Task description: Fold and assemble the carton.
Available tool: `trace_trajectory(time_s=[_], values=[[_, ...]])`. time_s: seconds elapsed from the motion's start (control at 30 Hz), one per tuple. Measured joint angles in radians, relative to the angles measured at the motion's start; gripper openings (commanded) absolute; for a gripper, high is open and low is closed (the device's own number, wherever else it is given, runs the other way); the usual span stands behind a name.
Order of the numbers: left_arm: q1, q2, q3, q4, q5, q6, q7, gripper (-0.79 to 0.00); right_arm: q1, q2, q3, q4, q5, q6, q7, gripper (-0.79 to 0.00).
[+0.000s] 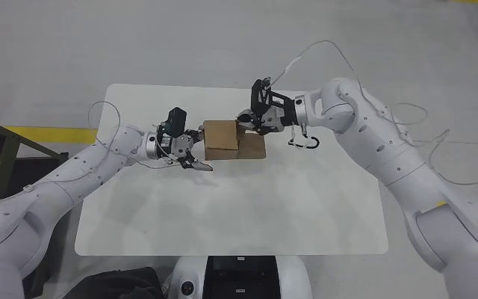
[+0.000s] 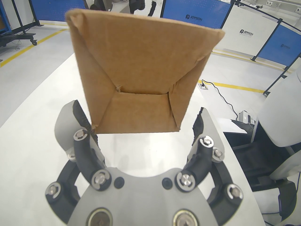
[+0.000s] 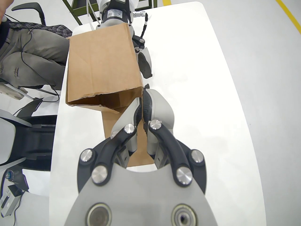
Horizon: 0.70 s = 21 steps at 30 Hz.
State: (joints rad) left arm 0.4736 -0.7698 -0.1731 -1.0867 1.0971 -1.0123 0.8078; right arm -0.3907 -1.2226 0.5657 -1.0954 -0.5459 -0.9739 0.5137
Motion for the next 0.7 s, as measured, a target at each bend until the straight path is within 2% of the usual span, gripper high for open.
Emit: trace_trajectory(time_s=[0.1, 0.23, 0.53, 0.7], values=[[0.002, -0.002, -0.004, 0.003, 0.003, 0.0, 0.0, -0.095, 0.002, -0.003, 0.0, 0.004, 0.015, 0.004, 0.016, -0.785], [0.005, -0.005, -0.009, 0.008, 0.005, 0.0, 0.0, -0.129, 0.003, -0.008, -0.002, 0.008, 0.031, 0.005, 0.037, -0.785], [0.013, -0.008, -0.014, 0.014, -0.004, 0.0, 0.0, -0.271, 0.009, -0.021, -0.01, 0.019, 0.046, 0.006, 0.06, -0.785], [0.014, -0.009, -0.014, 0.015, -0.005, 0.0, 0.0, -0.299, 0.012, -0.028, -0.011, 0.029, 0.049, 0.005, 0.063, -0.785]])
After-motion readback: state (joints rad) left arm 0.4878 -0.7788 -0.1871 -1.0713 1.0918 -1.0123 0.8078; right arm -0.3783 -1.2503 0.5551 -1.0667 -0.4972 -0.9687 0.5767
